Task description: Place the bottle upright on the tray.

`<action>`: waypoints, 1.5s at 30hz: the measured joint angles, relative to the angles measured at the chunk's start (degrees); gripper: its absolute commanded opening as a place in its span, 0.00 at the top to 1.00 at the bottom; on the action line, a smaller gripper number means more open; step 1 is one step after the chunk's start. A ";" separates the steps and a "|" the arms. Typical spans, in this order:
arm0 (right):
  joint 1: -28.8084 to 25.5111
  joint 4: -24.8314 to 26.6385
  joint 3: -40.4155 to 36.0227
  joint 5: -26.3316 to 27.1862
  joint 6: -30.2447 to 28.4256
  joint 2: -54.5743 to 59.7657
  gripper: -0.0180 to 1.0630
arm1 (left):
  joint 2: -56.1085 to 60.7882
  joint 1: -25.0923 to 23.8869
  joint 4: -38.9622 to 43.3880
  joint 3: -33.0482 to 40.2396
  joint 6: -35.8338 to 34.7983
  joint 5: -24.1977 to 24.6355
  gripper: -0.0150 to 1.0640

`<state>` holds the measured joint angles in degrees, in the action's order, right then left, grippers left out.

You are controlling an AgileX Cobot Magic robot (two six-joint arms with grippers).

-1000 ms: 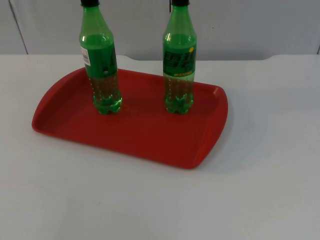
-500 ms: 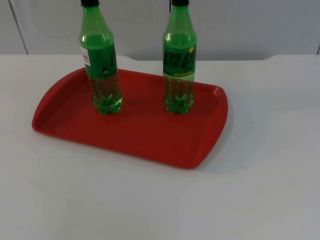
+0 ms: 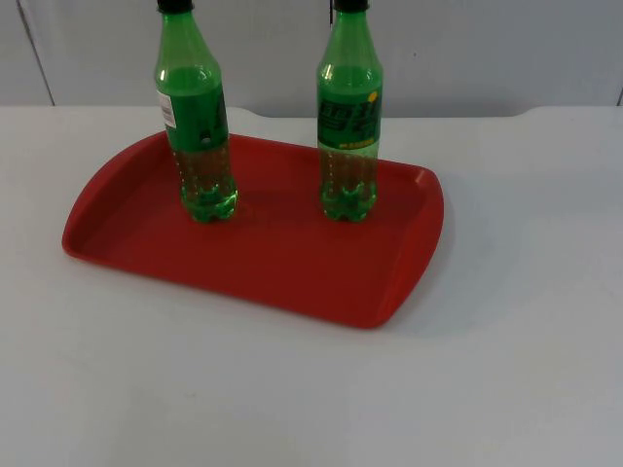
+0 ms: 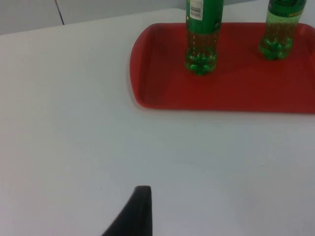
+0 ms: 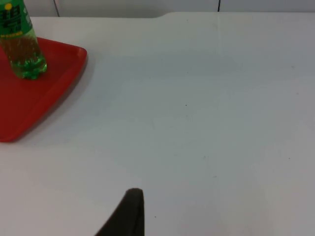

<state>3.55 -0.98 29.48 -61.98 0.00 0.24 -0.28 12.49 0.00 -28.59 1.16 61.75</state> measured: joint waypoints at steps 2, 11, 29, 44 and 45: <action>0.00 0.00 0.00 0.00 0.00 0.00 0.01 | 0.00 0.00 0.00 0.00 0.00 0.00 0.01; 0.00 0.00 0.00 0.00 0.00 0.00 0.01 | 0.00 0.00 0.00 0.00 0.00 0.00 0.01; 0.00 0.00 0.00 0.00 0.30 0.00 0.01 | 0.00 0.00 0.00 0.00 0.00 0.00 0.01; 0.00 0.00 0.00 0.00 0.30 0.00 0.01 | 0.00 0.00 0.00 0.00 0.00 0.00 0.01; 0.00 0.00 0.00 0.00 0.30 0.00 0.01 | 0.00 0.00 0.00 0.00 0.00 0.00 0.01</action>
<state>3.55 -0.98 29.48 -61.98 0.30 0.24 -0.28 12.49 0.00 -28.59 1.16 61.75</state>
